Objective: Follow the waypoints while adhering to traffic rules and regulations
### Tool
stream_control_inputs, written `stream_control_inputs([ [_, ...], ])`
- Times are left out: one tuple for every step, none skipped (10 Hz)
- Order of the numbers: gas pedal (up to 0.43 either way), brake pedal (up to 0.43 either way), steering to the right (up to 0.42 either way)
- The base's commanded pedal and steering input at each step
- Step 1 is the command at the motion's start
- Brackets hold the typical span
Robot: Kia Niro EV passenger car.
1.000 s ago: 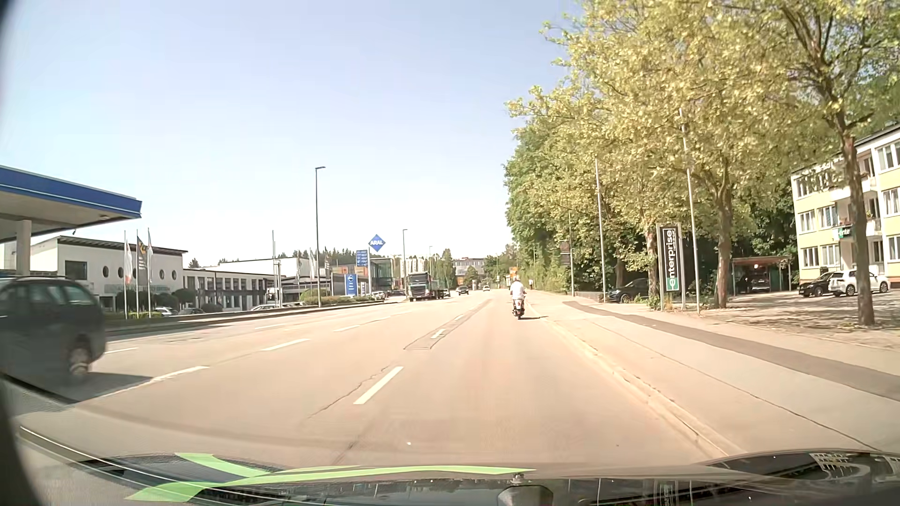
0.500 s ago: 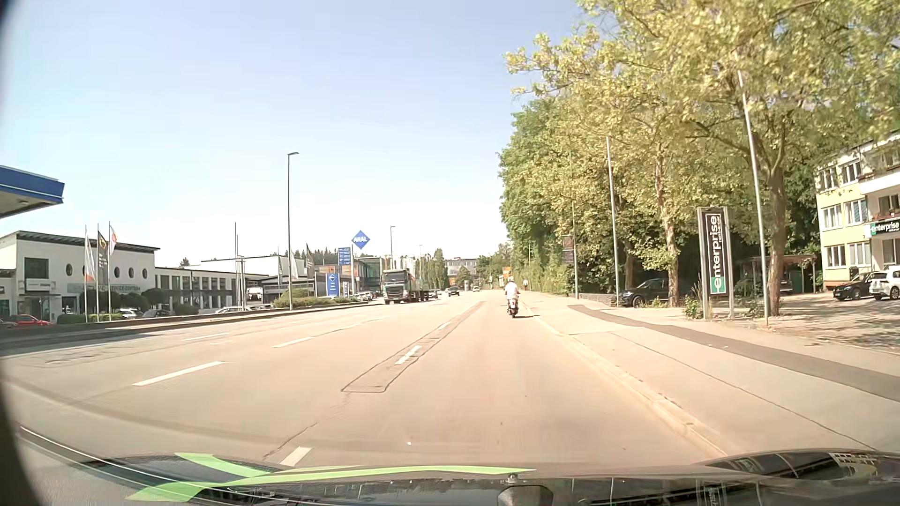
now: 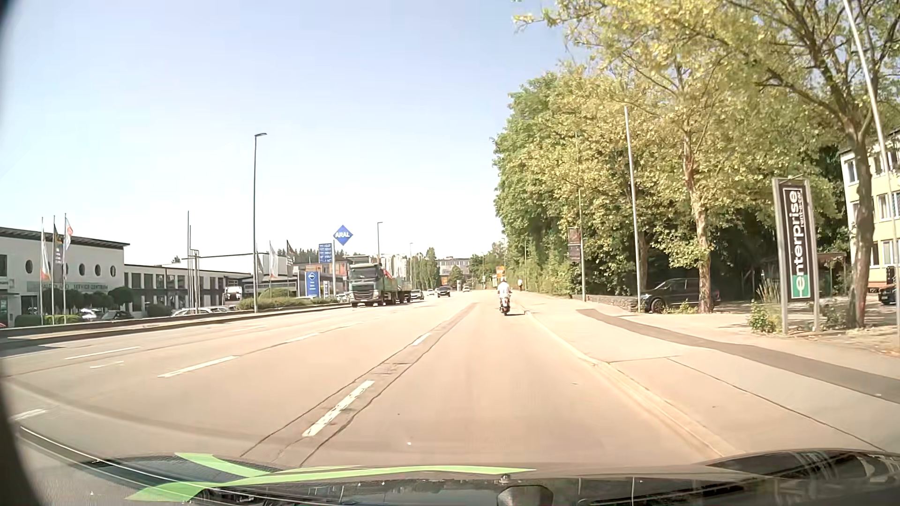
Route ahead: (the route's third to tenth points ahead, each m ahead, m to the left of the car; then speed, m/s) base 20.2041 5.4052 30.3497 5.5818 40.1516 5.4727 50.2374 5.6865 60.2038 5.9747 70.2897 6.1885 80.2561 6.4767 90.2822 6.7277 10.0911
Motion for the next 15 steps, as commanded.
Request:
stream_control_inputs([
  [0.150,0.000,0.003],
  [0.150,0.000,0.001],
  [0.150,0.000,0.001],
  [0.150,0.000,0.001],
  [0.150,0.000,0.001],
  [0.150,0.000,0.001],
  [0.150,0.000,0.001],
  [0.150,0.000,0.001],
  [0.150,0.000,0.001],
  [0.150,0.000,0.001],
  [0.150,0.000,0.001],
  [0.150,0.000,0.002],
  [0.150,0.000,0.001],
  [0.150,0.000,0.001],
  [0.150,0.000,0.001],
])
